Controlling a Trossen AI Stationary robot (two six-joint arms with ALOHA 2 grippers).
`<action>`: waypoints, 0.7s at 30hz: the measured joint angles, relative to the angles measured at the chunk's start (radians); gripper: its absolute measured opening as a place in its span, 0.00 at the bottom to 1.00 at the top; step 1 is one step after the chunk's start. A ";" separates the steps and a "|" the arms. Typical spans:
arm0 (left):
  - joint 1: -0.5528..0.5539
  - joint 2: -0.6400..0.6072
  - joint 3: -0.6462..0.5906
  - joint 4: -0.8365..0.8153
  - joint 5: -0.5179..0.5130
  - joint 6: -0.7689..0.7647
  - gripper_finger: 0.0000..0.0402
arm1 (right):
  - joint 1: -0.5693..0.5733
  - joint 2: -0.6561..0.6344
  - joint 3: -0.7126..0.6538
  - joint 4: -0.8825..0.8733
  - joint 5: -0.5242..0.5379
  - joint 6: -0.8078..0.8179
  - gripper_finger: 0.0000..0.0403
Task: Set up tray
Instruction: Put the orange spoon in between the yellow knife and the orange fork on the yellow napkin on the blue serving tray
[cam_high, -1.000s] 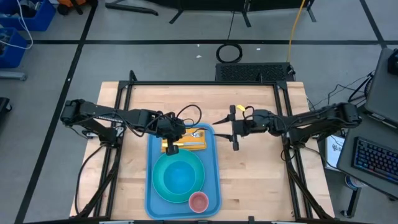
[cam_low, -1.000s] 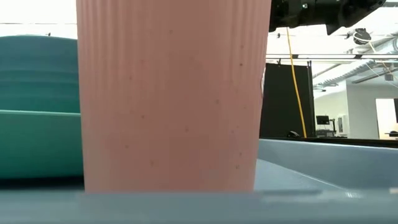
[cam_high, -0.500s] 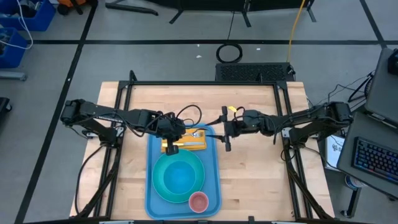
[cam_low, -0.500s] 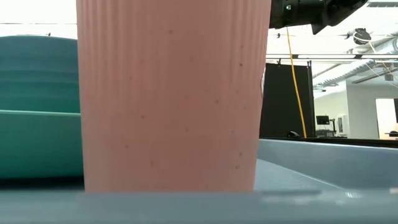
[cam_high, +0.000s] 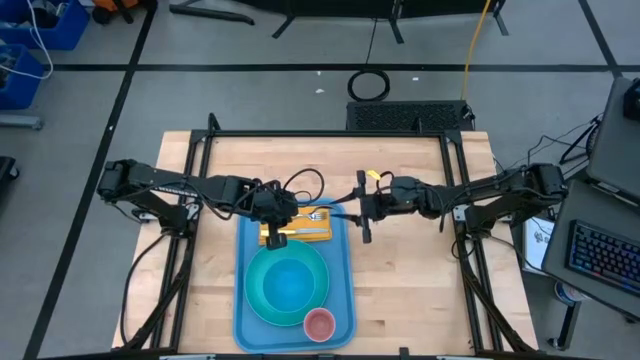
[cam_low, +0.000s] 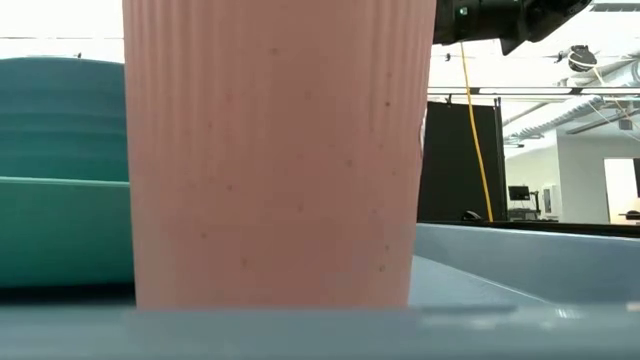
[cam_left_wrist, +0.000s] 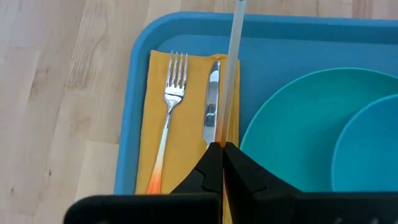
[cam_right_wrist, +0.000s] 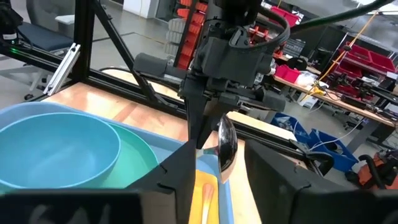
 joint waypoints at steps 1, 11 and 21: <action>0.000 0.000 0.000 0.000 0.000 0.000 0.00 | 0.000 0.000 0.000 0.004 0.000 0.000 0.29; -0.001 0.000 0.000 -0.003 0.001 -0.002 0.00 | 0.007 0.000 0.000 0.023 0.000 -0.023 0.13; -0.001 0.001 0.000 0.004 0.025 -0.027 0.00 | 0.005 -0.002 0.000 0.009 0.026 0.036 0.02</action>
